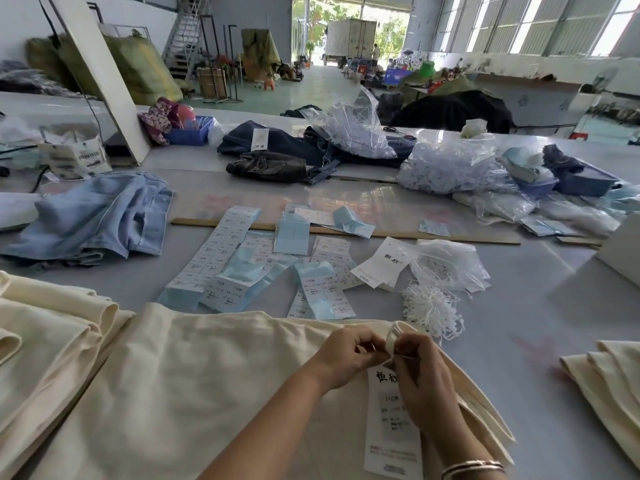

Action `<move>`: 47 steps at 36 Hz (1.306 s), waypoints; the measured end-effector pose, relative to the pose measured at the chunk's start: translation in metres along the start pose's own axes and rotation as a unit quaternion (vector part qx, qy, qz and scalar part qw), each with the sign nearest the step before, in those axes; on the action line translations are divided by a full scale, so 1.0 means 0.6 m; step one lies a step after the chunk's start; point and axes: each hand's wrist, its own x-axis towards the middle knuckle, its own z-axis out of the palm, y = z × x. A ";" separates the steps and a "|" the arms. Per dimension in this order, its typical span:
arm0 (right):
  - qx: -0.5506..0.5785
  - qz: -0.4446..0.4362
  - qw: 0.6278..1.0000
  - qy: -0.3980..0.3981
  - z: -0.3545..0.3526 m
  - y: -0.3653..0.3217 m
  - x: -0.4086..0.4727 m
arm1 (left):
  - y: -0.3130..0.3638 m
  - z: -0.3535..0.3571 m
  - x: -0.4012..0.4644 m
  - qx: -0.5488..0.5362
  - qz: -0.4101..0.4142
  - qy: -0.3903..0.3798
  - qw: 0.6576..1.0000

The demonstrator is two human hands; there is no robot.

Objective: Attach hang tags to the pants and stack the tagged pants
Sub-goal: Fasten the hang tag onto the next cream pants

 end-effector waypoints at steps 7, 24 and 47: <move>0.005 -0.008 1.000 -0.025 -0.009 -0.005 0.011 | -0.003 -0.002 0.001 0.022 -0.014 0.008 1.000; -0.159 -0.113 0.980 -0.038 -0.036 -0.012 0.027 | 0.000 -0.006 0.001 -0.007 -0.012 -0.032 0.999; 0.403 0.185 0.892 -0.087 -0.097 -0.044 0.040 | 0.005 -0.019 -0.031 -0.456 -0.078 0.072 0.884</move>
